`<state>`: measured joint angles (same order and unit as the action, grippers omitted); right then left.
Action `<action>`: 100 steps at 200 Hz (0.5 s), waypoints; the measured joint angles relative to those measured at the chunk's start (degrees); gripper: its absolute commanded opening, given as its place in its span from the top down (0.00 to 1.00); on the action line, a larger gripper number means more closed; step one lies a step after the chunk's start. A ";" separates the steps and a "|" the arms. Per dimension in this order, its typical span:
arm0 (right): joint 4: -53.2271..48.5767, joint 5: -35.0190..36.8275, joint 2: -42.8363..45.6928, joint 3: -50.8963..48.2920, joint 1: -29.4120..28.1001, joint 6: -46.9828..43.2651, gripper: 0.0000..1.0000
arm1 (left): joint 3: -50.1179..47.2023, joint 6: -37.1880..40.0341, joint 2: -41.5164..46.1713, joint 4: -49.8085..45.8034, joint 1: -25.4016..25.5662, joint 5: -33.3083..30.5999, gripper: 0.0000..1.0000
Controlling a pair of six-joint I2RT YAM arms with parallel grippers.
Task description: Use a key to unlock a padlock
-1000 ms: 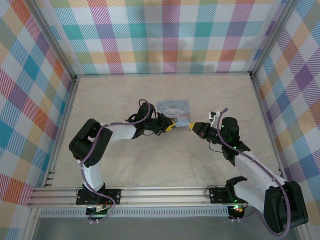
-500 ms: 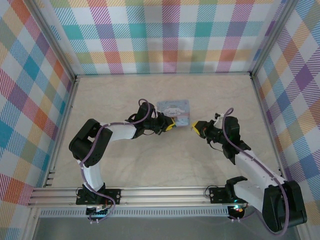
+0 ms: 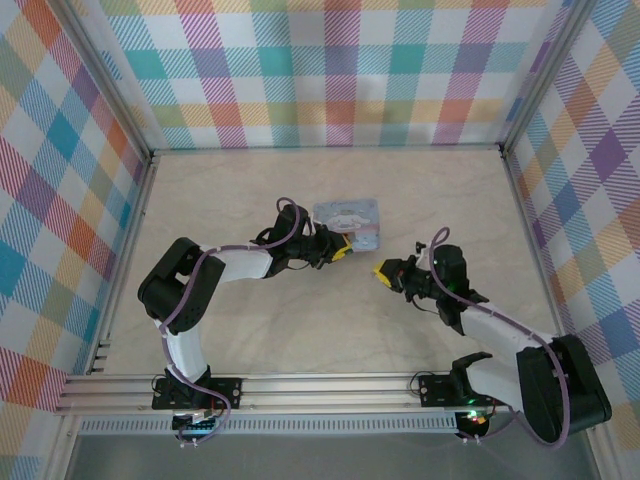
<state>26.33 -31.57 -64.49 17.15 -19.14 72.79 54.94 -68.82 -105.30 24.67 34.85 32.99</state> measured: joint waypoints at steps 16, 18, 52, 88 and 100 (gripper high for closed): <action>2.34 0.02 -1.77 -0.02 -1.07 -0.17 1.00 | -0.07 -0.22 0.00 0.46 0.00 -0.02 0.88; 2.75 0.02 -2.05 -0.02 -1.22 -0.15 1.00 | -0.07 -0.24 0.00 0.59 0.00 -0.02 0.88; 8.92 1.22 -6.29 -0.02 -3.37 -0.11 1.00 | -0.13 -0.63 0.00 1.07 0.00 -0.02 0.88; 13.94 3.65 -9.29 -0.04 -5.25 0.35 1.00 | -0.31 -0.83 0.00 1.42 0.00 0.00 0.88; 15.52 4.52 -10.23 -0.04 -5.62 0.55 1.00 | -0.37 -0.85 0.00 1.44 0.00 0.00 0.88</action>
<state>41.85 -27.05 -74.72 17.10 -24.75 73.34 54.57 -69.67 -105.30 26.11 34.85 32.99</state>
